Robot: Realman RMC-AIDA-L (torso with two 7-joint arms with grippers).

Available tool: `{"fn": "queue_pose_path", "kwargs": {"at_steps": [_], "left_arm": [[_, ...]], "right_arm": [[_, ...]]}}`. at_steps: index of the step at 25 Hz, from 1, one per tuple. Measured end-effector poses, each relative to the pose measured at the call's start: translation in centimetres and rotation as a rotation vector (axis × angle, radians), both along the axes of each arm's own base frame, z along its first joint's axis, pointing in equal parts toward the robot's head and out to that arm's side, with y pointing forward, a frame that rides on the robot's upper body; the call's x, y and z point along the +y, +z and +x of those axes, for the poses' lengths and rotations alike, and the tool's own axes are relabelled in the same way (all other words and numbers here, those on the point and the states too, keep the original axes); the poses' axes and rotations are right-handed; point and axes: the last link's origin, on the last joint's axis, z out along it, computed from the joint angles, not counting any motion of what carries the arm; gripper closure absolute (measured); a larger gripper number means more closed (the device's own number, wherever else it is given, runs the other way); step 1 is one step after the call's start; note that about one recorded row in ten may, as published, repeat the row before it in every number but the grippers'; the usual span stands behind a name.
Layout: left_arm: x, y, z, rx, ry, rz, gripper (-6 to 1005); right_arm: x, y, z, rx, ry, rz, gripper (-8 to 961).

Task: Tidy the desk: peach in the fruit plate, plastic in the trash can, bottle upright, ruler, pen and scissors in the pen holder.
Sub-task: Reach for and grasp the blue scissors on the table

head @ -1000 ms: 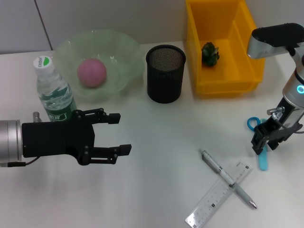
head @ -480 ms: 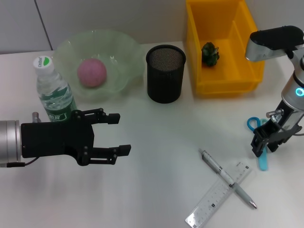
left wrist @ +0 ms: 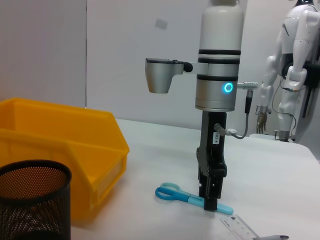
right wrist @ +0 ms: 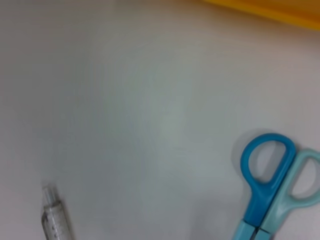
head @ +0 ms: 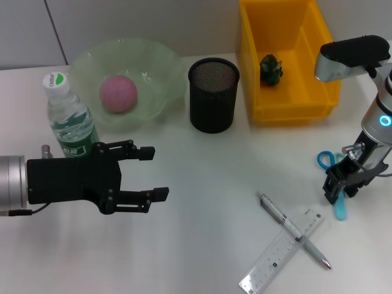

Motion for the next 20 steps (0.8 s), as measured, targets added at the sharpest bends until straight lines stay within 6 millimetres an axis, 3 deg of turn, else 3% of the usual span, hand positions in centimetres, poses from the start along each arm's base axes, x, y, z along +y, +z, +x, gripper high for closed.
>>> {"fn": "queue_pose_path", "kwargs": {"at_steps": [12, 20], "left_arm": [[-0.05, 0.02, 0.05, -0.003, -0.005, -0.001, 167], [-0.05, 0.11, 0.03, -0.009, -0.005, 0.005, 167]], "right_arm": [[-0.05, -0.17, -0.07, 0.0, 0.002, -0.004, 549], [-0.06, -0.18, -0.07, -0.001, 0.002, -0.005, 626]]}}
